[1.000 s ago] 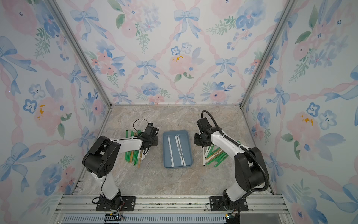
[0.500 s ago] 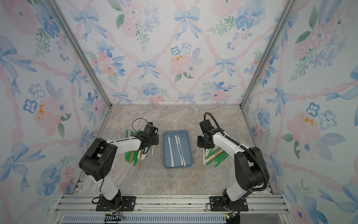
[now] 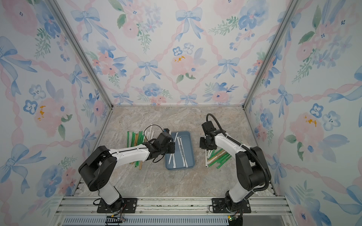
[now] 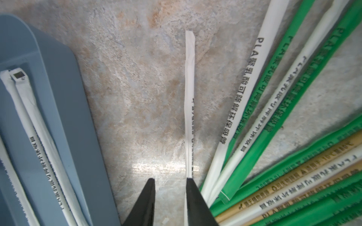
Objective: Put the straws into the storage box
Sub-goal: Place the straw in the storage box.
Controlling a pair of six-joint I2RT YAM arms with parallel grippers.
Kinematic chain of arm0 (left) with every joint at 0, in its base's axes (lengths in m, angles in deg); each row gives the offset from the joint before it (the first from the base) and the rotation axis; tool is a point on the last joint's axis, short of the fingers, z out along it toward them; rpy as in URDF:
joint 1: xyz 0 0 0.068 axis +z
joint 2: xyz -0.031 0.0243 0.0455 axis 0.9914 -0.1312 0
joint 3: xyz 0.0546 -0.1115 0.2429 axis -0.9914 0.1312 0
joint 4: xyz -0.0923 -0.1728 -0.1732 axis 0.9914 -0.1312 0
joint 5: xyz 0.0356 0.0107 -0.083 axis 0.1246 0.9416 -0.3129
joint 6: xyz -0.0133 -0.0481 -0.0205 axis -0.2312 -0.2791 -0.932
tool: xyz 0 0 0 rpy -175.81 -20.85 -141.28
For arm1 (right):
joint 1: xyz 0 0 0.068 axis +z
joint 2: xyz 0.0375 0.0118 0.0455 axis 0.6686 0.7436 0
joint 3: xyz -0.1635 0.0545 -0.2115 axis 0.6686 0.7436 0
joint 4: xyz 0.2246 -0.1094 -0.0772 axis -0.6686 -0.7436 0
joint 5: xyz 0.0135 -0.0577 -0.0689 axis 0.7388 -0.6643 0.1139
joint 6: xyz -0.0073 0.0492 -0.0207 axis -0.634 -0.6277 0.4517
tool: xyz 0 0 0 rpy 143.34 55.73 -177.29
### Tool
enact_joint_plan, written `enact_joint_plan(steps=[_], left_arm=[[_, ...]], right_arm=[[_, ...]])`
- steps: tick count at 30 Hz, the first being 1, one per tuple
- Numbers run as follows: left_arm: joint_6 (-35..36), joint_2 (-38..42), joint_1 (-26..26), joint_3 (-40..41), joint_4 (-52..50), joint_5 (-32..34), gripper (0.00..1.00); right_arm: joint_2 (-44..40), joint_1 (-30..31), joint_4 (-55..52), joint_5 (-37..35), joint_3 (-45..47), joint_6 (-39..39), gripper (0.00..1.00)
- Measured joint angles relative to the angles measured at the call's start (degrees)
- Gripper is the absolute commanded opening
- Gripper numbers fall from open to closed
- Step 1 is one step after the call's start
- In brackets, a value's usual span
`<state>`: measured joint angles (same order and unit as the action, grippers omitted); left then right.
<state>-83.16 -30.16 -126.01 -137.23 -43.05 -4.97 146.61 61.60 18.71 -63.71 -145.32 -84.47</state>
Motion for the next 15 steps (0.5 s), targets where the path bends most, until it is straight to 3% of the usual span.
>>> enact_joint_plan(steps=[6,12,15], left_arm=[[-3.3,-0.8,-0.5,0.3,-0.1,0.0,0.05],[-5.0,-1.0,-1.4,0.3,-0.1,0.0,0.23],[-5.4,-1.0,-1.7,0.3,-0.1,0.5,0.38]], right_arm=[[1.6,-0.1,0.8,-0.2,0.0,0.7,0.30],[4.2,-0.1,1.2,-0.7,0.7,1.1,0.30],[4.9,-0.1,1.3,-0.8,0.7,1.1,0.30]])
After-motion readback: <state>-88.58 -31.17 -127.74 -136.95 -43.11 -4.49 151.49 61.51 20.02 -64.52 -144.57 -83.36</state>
